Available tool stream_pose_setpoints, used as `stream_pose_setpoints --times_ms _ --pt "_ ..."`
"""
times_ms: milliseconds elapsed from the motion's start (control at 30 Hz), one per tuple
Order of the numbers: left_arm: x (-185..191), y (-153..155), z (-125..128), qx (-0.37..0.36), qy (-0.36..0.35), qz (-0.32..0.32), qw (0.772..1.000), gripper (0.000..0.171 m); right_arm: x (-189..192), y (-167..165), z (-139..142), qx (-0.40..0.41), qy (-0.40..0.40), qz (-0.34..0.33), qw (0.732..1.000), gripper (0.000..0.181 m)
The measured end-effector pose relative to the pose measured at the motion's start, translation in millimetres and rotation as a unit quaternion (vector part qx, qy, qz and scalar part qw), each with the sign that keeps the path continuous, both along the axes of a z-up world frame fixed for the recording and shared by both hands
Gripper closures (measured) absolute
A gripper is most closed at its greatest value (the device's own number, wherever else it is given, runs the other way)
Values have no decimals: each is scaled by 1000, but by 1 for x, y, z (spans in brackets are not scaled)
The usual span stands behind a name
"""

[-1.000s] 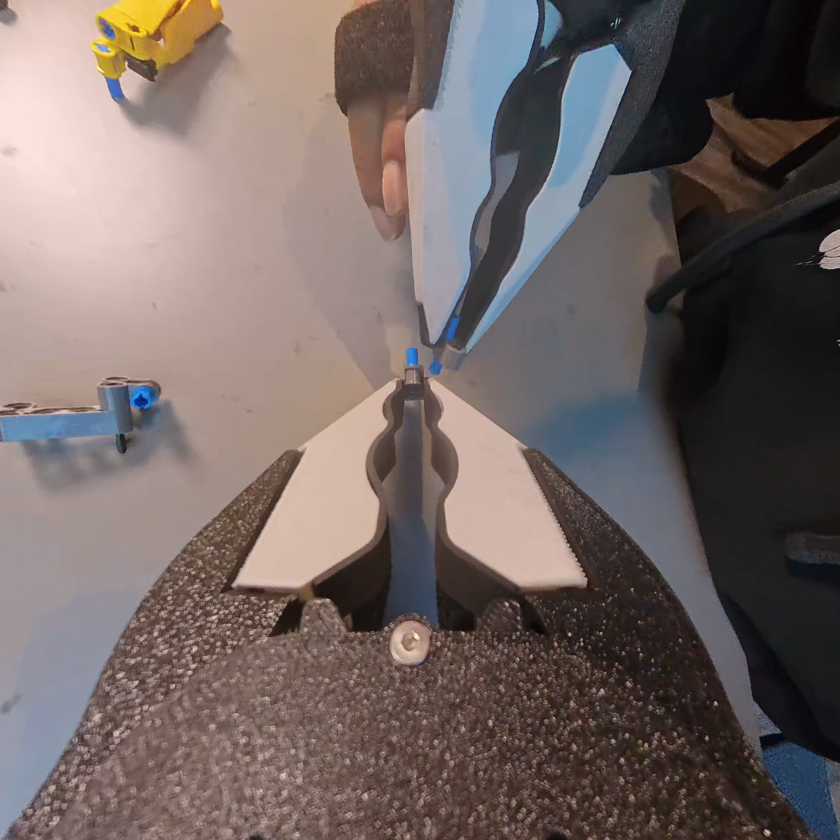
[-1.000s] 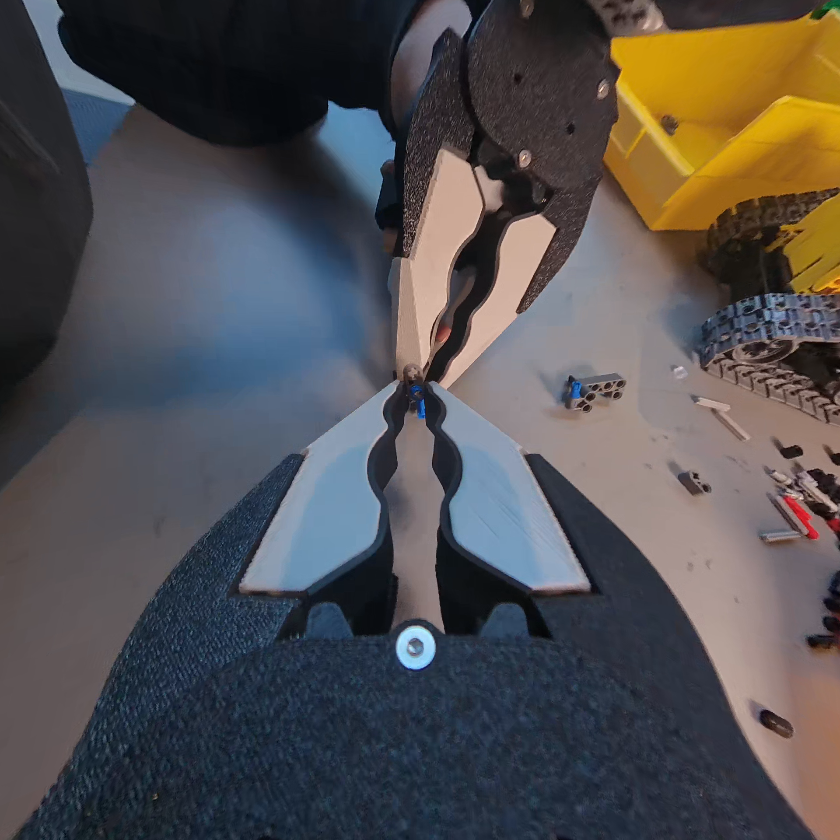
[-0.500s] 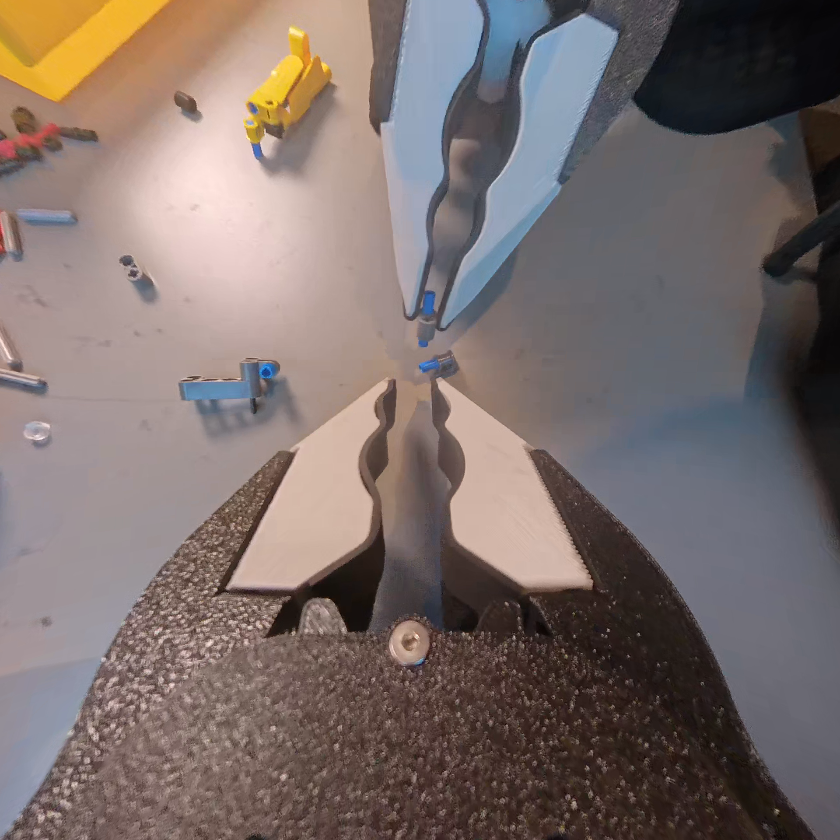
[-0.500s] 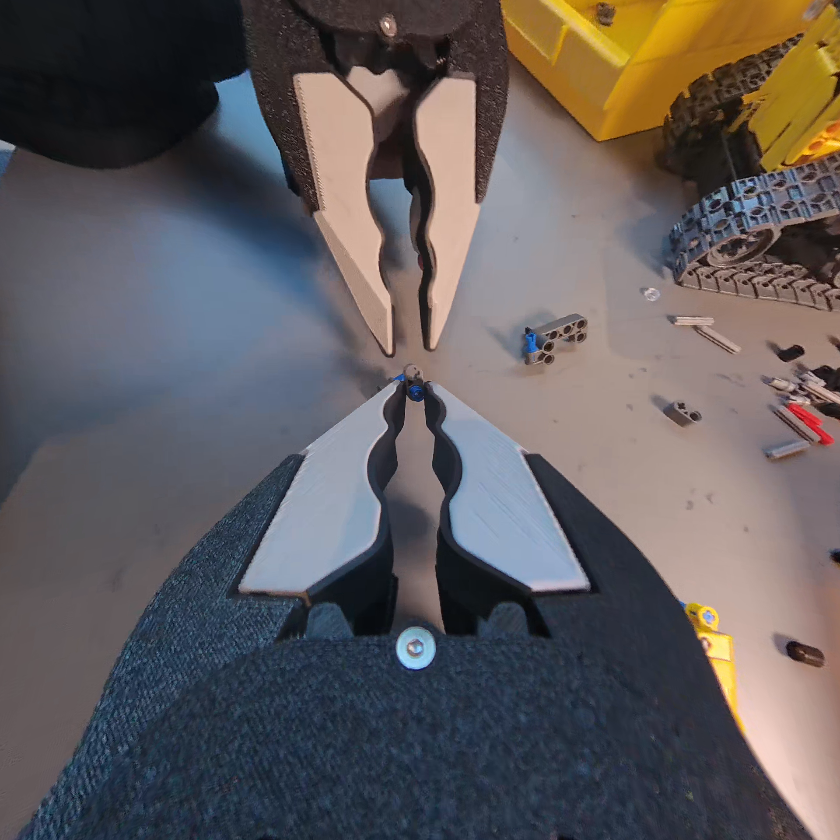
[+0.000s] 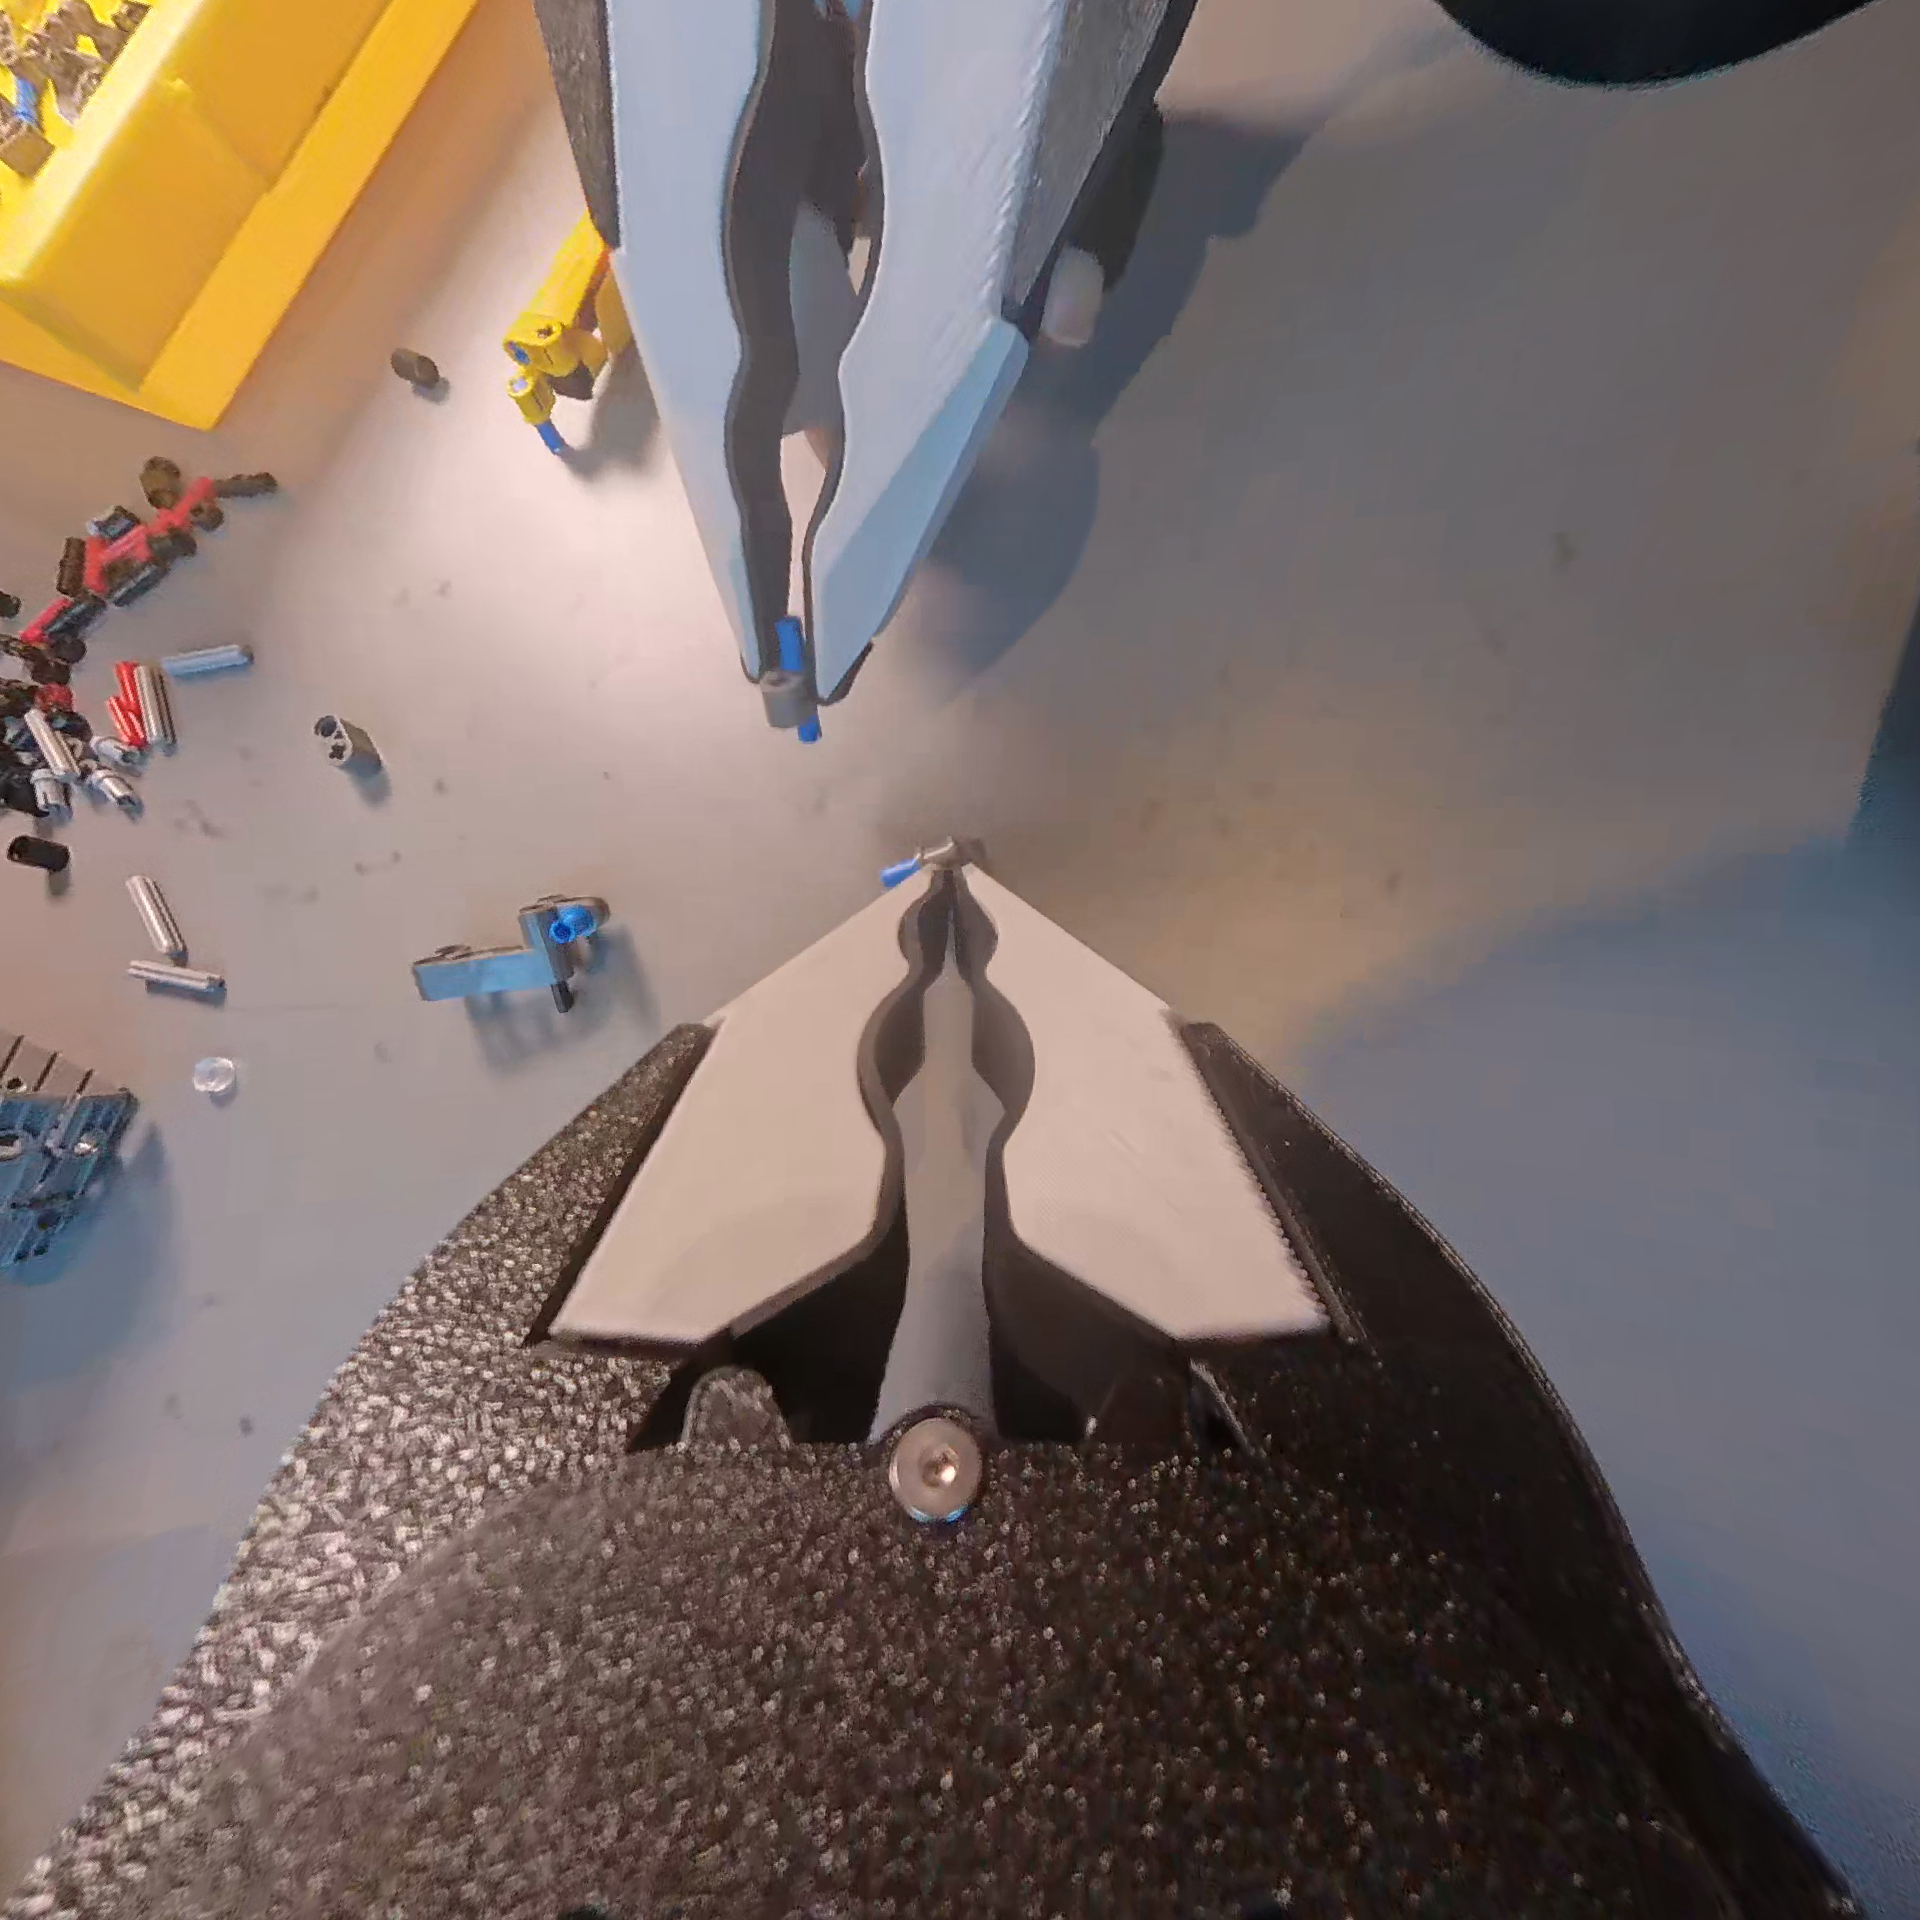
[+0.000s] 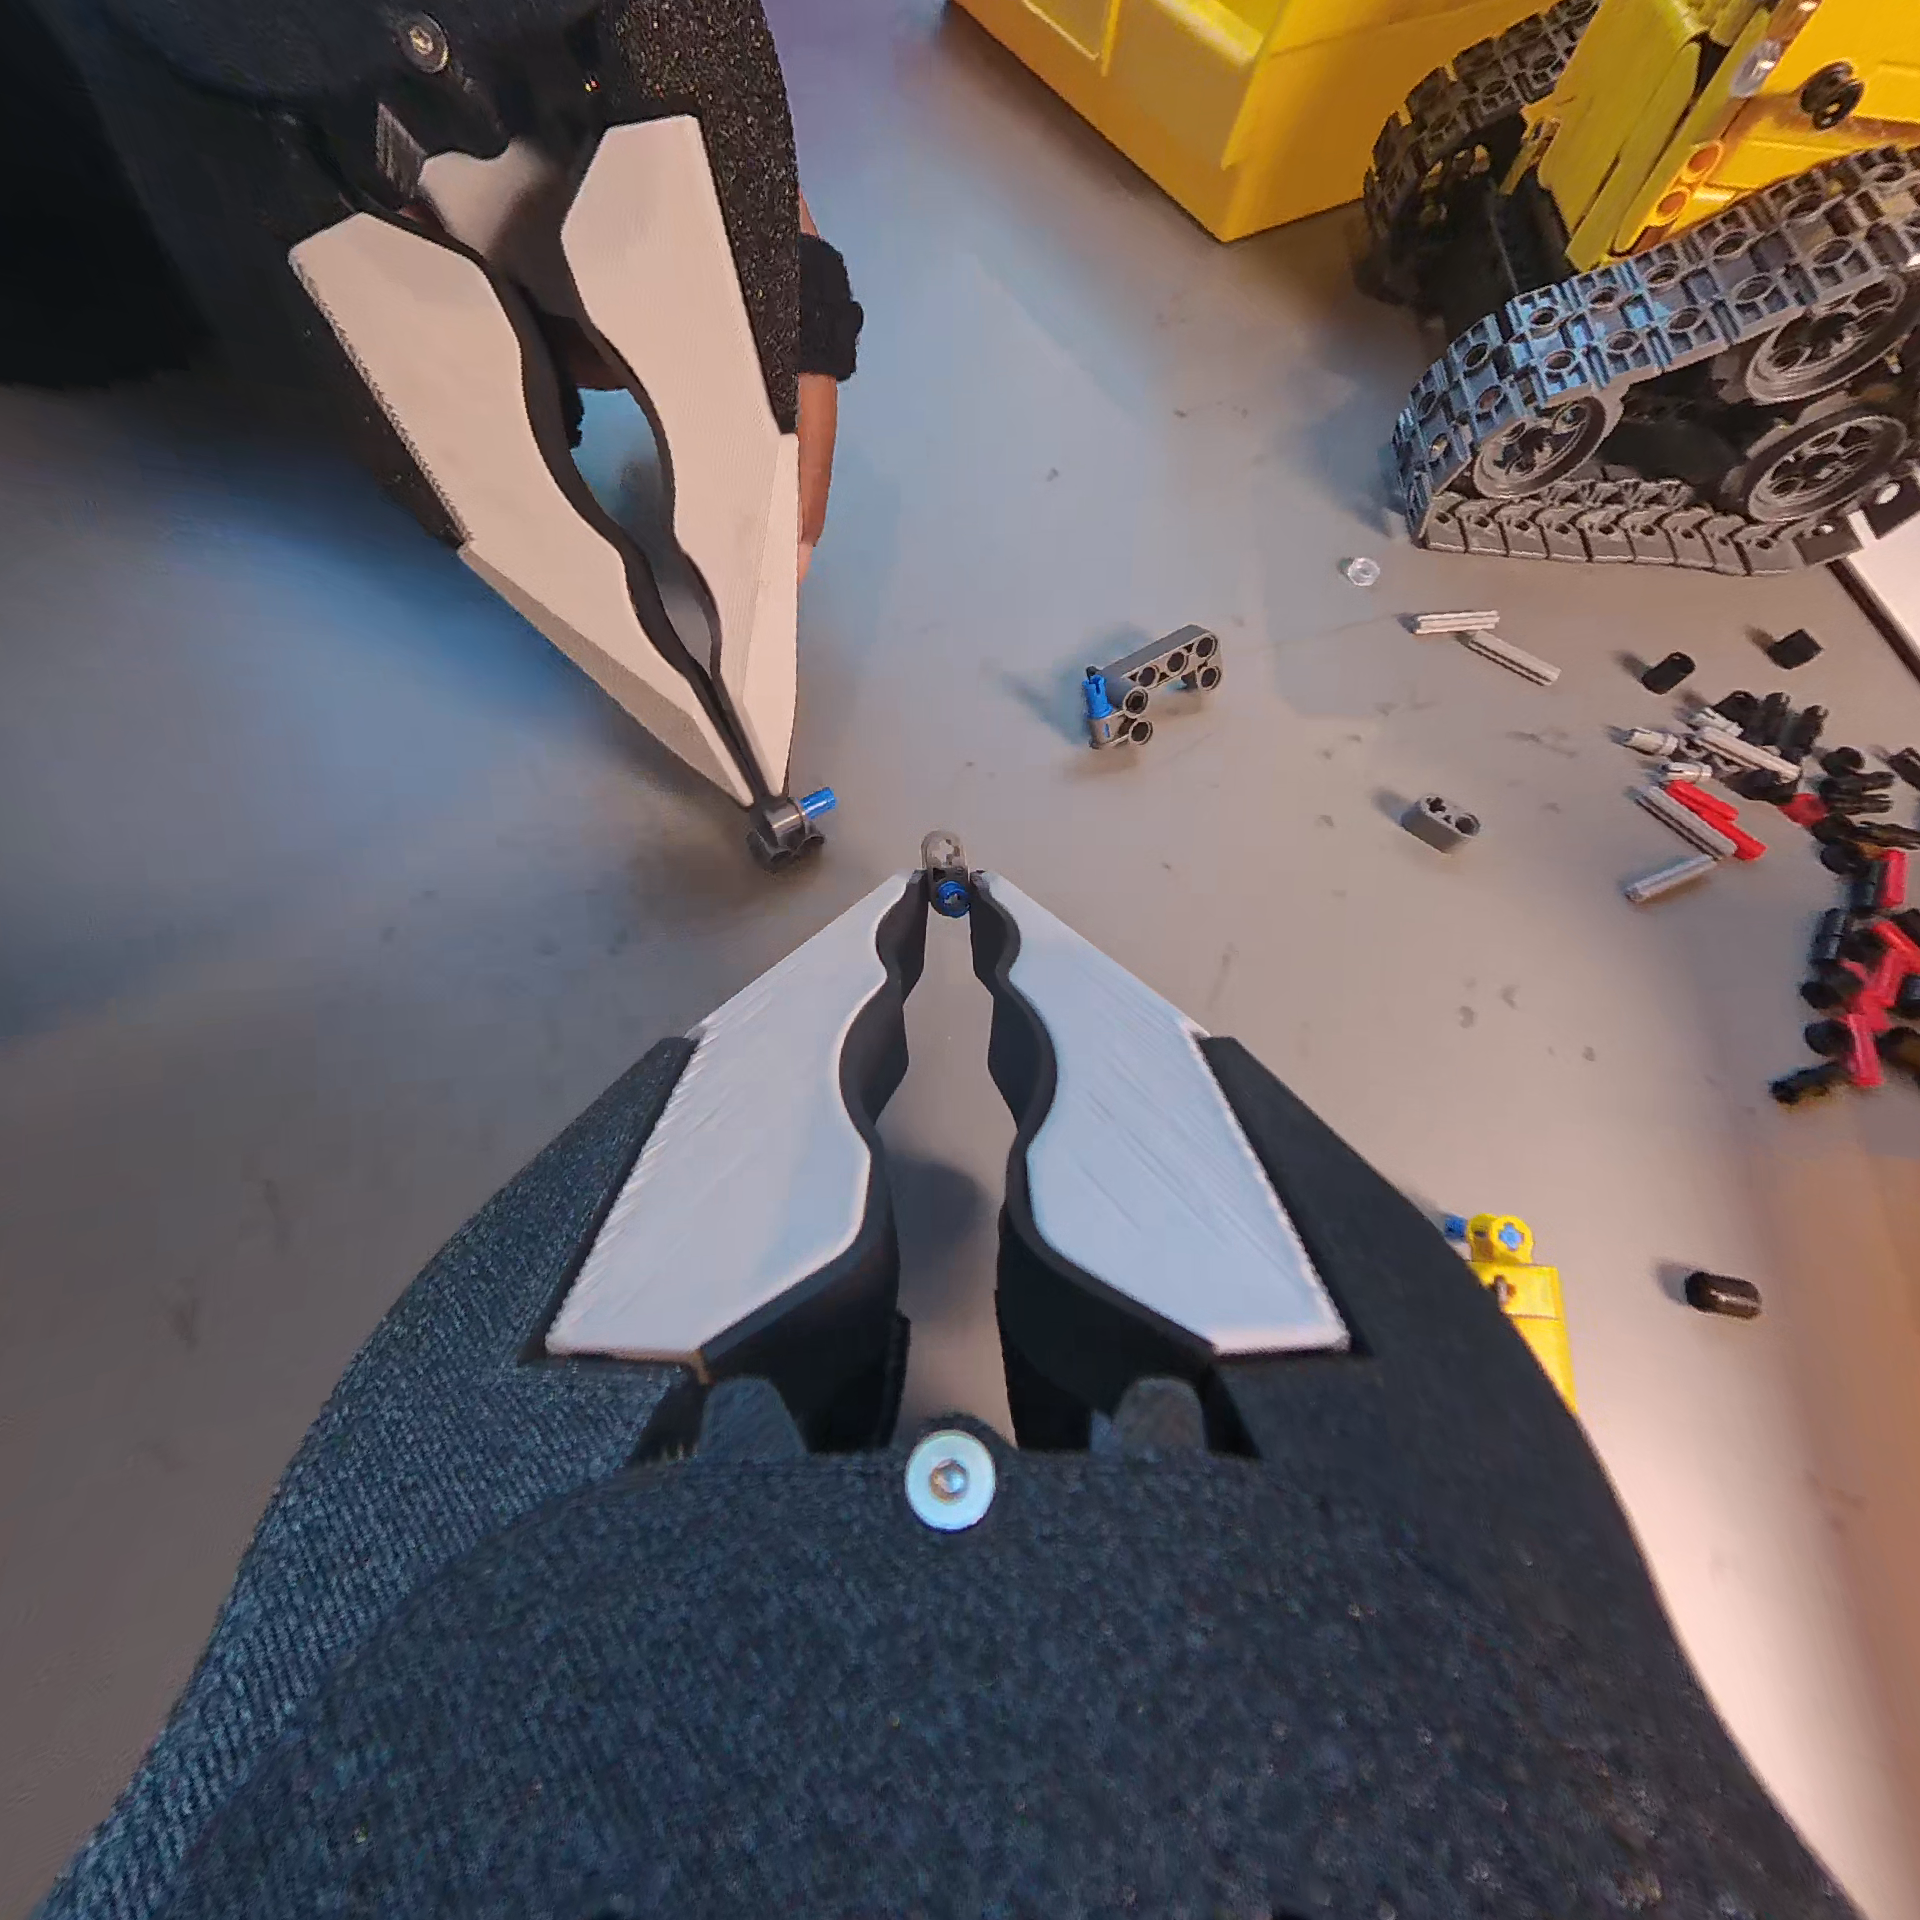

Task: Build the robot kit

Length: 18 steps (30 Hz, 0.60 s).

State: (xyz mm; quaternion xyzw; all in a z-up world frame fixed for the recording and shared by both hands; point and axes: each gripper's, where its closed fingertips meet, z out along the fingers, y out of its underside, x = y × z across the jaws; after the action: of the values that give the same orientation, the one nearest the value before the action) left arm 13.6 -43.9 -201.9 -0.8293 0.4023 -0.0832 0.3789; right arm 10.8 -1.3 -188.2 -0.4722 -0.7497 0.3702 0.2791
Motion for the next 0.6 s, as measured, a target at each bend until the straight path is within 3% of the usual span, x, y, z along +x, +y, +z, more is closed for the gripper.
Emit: stream_pose_setpoints --times_ms 200,400,600 --pt "-19 -6 -7 -22 8 22 999 171 1 2 1 0 2 -1 1000 174" --pt "0 -3 -2 -29 -33 24 999 160 1 2 0 -1 1 -1 1000 173" --pt "-8 9 -6 -30 -43 39 998 166 2 2 1 0 2 1 1000 174"
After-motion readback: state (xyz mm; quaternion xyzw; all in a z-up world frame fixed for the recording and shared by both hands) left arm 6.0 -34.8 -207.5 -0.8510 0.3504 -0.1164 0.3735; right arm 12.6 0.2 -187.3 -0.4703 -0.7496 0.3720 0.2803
